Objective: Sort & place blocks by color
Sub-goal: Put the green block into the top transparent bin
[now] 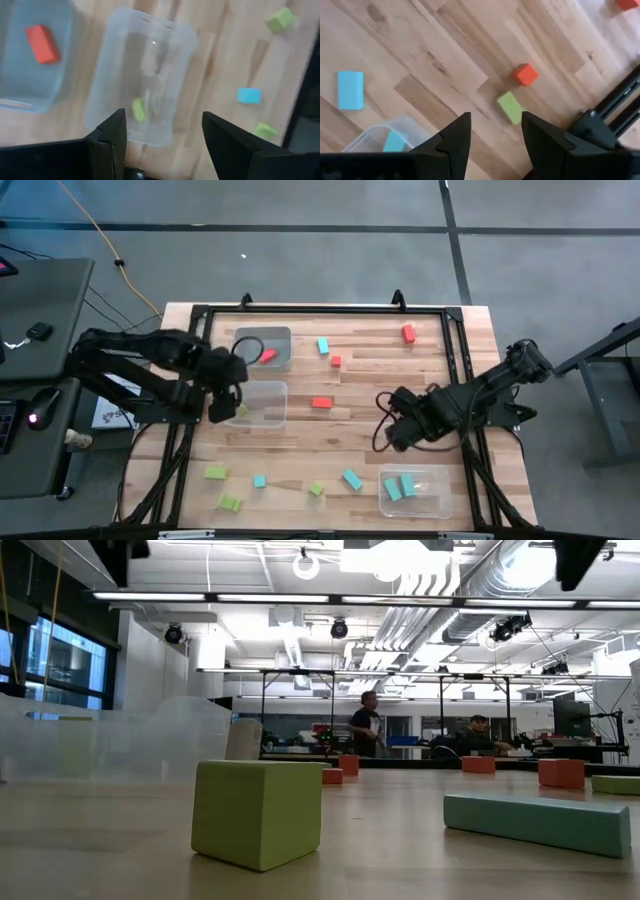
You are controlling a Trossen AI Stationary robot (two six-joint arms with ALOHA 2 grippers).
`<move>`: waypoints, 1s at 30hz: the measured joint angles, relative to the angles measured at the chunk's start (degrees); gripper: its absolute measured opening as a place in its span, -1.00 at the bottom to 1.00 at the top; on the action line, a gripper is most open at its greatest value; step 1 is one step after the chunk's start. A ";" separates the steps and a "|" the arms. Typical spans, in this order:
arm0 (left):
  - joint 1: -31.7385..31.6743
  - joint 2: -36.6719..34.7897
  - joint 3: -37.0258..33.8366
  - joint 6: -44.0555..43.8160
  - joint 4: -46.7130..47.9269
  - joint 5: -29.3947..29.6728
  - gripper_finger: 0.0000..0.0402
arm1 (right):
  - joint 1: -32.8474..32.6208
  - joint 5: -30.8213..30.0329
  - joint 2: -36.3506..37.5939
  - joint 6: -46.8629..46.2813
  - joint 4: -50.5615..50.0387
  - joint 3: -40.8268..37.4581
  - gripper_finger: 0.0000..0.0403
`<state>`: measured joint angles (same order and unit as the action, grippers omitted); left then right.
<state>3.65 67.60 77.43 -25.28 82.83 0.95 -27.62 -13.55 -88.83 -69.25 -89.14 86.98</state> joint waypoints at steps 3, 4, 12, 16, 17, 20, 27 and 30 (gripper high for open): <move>6.18 -0.64 0.02 -4.35 0.18 2.29 -0.05 | 2.65 -0.01 0.55 4.00 0.30 0.00 -0.18; 8.30 -0.79 0.02 -5.96 0.25 3.18 -0.05 | 3.46 0.00 0.70 5.26 0.43 -0.02 -0.18; 23.12 -0.90 0.01 -17.95 0.35 6.83 -0.04 | 9.54 -0.03 1.17 14.18 1.66 -0.04 -0.18; 28.88 -0.90 0.02 -24.21 0.37 6.91 -0.04 | 12.34 -0.02 1.19 18.71 2.16 -0.04 -0.18; 30.05 -0.89 0.02 -25.86 0.44 7.20 -0.04 | 13.07 -0.01 1.19 19.84 2.55 -0.04 -0.18; 33.18 -0.95 -1.69 -30.16 0.07 8.31 -0.04 | 15.13 -0.05 1.19 23.22 3.88 -0.04 -0.18; 37.82 -0.83 -10.35 -34.59 -7.19 8.54 -0.04 | 19.42 -0.29 1.19 29.55 8.38 -0.04 -0.18; 38.82 -0.84 -14.42 -35.33 -10.49 8.17 -0.04 | 20.93 0.11 1.19 31.62 9.95 -0.04 -0.18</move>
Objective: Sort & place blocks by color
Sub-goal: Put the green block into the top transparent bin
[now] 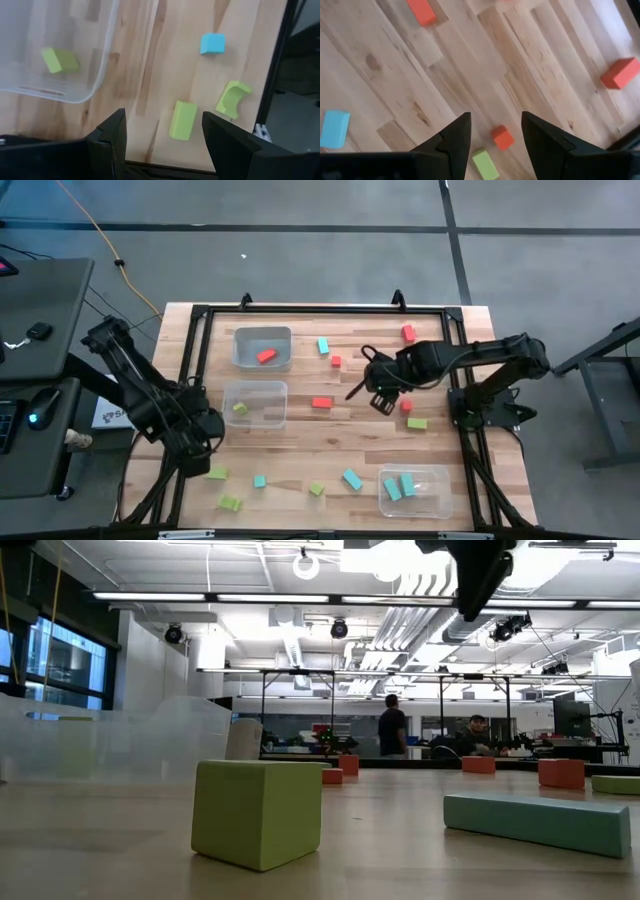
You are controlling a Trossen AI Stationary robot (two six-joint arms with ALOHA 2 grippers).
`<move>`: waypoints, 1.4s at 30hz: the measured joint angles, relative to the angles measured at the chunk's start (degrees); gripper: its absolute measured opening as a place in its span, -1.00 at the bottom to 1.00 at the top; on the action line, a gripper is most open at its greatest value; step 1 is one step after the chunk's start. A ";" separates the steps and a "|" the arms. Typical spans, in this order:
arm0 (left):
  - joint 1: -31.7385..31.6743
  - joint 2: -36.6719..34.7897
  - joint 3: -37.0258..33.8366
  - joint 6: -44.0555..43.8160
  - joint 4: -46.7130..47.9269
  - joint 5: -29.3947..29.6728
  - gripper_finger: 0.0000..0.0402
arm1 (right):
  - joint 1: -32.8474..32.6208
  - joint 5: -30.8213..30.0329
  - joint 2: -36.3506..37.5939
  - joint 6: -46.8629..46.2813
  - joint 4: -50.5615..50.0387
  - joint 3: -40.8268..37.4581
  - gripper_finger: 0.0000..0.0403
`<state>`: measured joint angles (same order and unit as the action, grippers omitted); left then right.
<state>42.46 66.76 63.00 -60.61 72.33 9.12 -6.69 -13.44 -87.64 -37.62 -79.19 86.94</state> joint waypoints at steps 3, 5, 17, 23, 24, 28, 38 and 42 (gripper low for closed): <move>0.65 0.00 -4.34 -0.76 -3.45 -0.17 -0.05 | 1.20 0.03 0.00 0.68 0.86 0.00 -0.18; 1.04 0.00 -7.10 -0.95 -6.27 -0.98 -0.05 | 1.77 0.06 0.00 1.17 0.82 0.00 -0.18; 4.52 0.36 -17.29 -5.25 -18.14 -4.59 -0.05 | 2.59 0.10 0.00 3.17 0.86 -0.02 -0.18; 6.43 4.21 -19.13 -5.24 -23.06 -6.75 -0.05 | 2.59 0.05 0.00 3.19 0.88 -0.02 -0.18; 6.80 5.26 -19.13 -5.23 -23.36 -6.96 -0.05 | 2.59 0.03 0.00 3.19 0.89 -0.02 -0.18; 8.14 8.61 -19.13 -5.25 -25.90 -7.04 -0.05 | 2.59 0.03 -0.02 3.19 0.88 -0.02 -0.18; 9.24 15.25 -19.11 -7.78 -28.74 -7.55 -0.05 | 2.59 0.08 -0.02 3.62 1.08 -0.04 -0.18; 9.35 17.04 -19.10 -7.78 -29.71 -8.46 -0.05 | 2.59 0.10 -0.02 3.83 1.11 -0.04 -0.18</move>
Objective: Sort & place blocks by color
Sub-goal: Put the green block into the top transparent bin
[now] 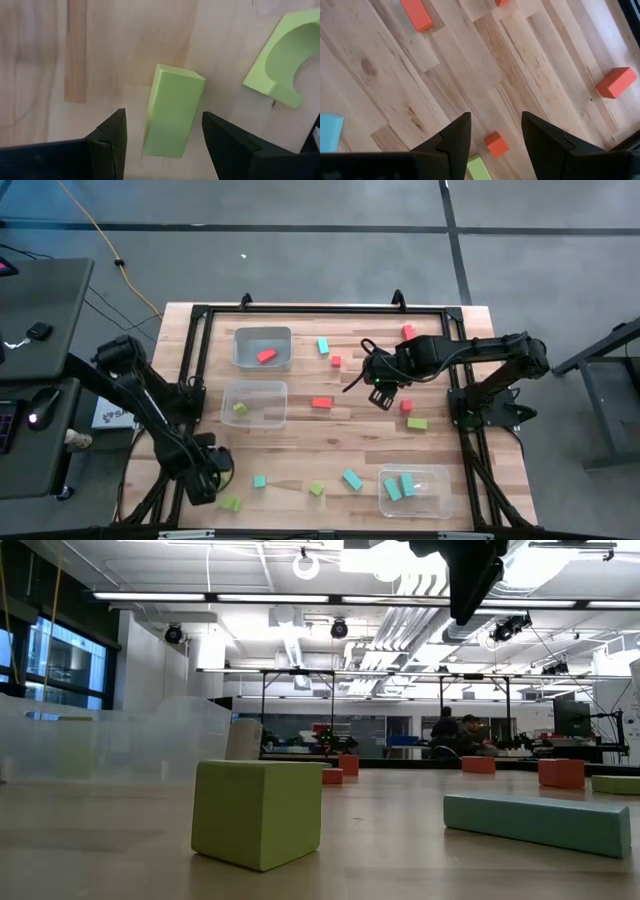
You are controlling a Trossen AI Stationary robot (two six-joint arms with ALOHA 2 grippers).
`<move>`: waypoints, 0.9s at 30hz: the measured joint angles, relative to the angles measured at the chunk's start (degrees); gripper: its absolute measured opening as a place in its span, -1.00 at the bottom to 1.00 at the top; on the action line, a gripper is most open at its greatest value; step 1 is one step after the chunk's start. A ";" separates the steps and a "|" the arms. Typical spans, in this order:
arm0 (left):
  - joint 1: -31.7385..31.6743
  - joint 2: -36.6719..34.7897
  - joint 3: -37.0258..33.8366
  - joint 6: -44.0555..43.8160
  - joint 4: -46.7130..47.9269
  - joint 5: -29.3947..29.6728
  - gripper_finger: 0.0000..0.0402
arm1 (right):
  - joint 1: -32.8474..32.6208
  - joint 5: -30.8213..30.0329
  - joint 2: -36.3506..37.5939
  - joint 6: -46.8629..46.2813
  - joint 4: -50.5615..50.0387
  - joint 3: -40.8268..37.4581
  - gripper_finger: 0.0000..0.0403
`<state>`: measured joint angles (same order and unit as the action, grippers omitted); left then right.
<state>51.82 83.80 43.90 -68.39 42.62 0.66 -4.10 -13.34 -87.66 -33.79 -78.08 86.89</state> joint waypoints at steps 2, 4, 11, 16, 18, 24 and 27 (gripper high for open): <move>0.22 0.83 0.00 -0.01 -0.59 -0.30 -0.05 | 0.00 0.00 0.00 0.37 -0.02 0.00 -0.18; 0.54 1.58 0.00 -0.01 -0.81 -0.43 -0.05 | 0.00 0.00 0.00 0.39 0.01 0.00 -0.18; 0.78 4.54 0.00 -0.40 -0.56 -0.48 -0.07 | 0.00 0.01 -0.01 0.41 -0.01 0.00 -0.18; 0.69 4.97 0.00 -0.60 -0.47 -0.48 -0.26 | 0.00 0.00 -0.02 0.41 0.04 0.00 -0.18; 0.69 4.97 0.00 -0.63 -0.49 -0.59 -0.39 | 0.00 0.01 -0.02 0.41 0.06 0.00 -0.18; 0.69 4.96 0.59 -0.44 -0.82 -2.81 -0.85 | 0.00 0.01 -0.02 0.41 0.19 0.00 -0.18; 0.73 4.25 0.95 -0.44 -0.77 -3.24 -0.95 | 0.00 0.02 -0.02 0.70 0.26 0.00 -0.18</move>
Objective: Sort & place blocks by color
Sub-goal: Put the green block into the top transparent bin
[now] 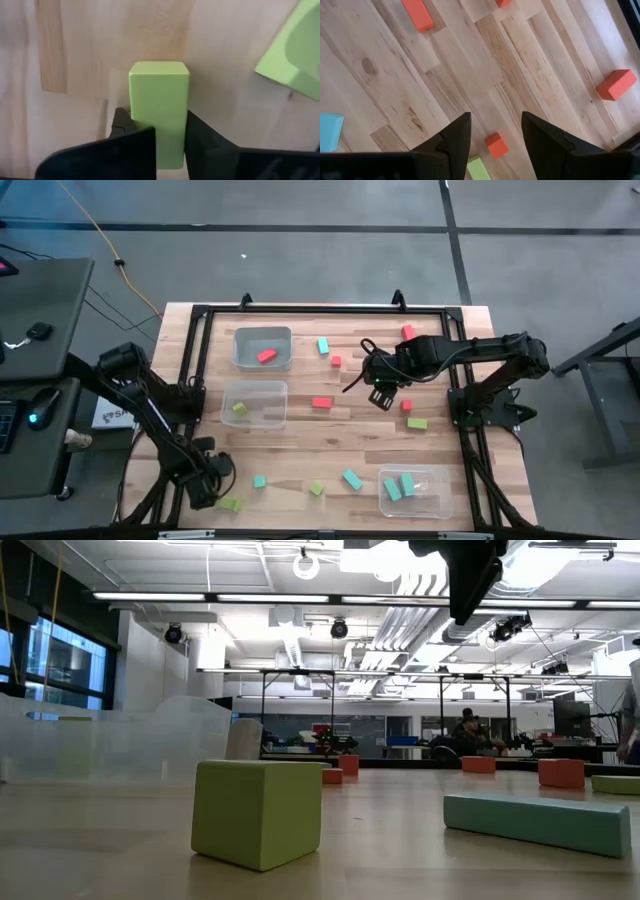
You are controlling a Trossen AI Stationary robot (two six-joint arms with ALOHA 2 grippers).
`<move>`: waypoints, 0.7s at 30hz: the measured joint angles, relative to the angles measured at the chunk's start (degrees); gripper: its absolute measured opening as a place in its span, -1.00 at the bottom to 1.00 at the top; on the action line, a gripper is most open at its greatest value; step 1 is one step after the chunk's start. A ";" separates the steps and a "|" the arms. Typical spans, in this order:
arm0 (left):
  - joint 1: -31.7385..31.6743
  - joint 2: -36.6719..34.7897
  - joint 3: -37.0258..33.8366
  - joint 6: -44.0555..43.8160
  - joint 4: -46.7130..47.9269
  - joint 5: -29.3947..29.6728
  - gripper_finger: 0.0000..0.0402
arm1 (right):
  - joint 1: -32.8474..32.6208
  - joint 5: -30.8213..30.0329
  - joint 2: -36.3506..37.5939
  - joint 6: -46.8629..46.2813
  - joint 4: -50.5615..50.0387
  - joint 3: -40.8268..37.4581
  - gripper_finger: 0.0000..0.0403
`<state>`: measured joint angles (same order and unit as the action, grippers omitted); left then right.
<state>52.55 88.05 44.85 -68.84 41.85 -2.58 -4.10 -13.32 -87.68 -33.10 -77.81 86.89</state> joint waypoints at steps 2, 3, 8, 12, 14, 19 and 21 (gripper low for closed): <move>-0.08 -0.97 0.27 -0.07 -0.19 0.01 -0.94 | 0.00 0.00 0.00 0.13 0.44 0.00 -0.18; -0.10 -1.64 0.30 -0.36 -0.13 0.01 -0.94 | 0.00 0.00 0.00 0.15 0.83 0.00 -0.18; -0.45 -6.07 0.30 -2.57 0.32 1.05 -0.95 | 0.00 0.23 0.00 1.43 2.99 0.00 -0.18; -2.41 -10.99 0.30 -3.17 0.77 3.85 -0.95 | 0.00 0.24 0.00 2.38 3.31 0.00 -0.18; -4.18 -13.46 0.30 -3.06 0.91 6.00 -0.95 | 0.00 0.22 0.00 2.53 3.32 0.00 -0.18; -9.54 -20.10 0.30 -1.27 1.72 15.44 -0.96 | 0.00 0.24 0.00 2.70 3.34 0.00 -0.18; -12.06 -22.59 0.30 0.27 1.83 19.91 -0.96 | 0.00 0.22 0.00 2.66 3.34 0.00 -0.18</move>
<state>40.49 65.45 45.15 -68.57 43.68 17.34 -4.10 -13.10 -87.68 -30.44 -74.48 86.89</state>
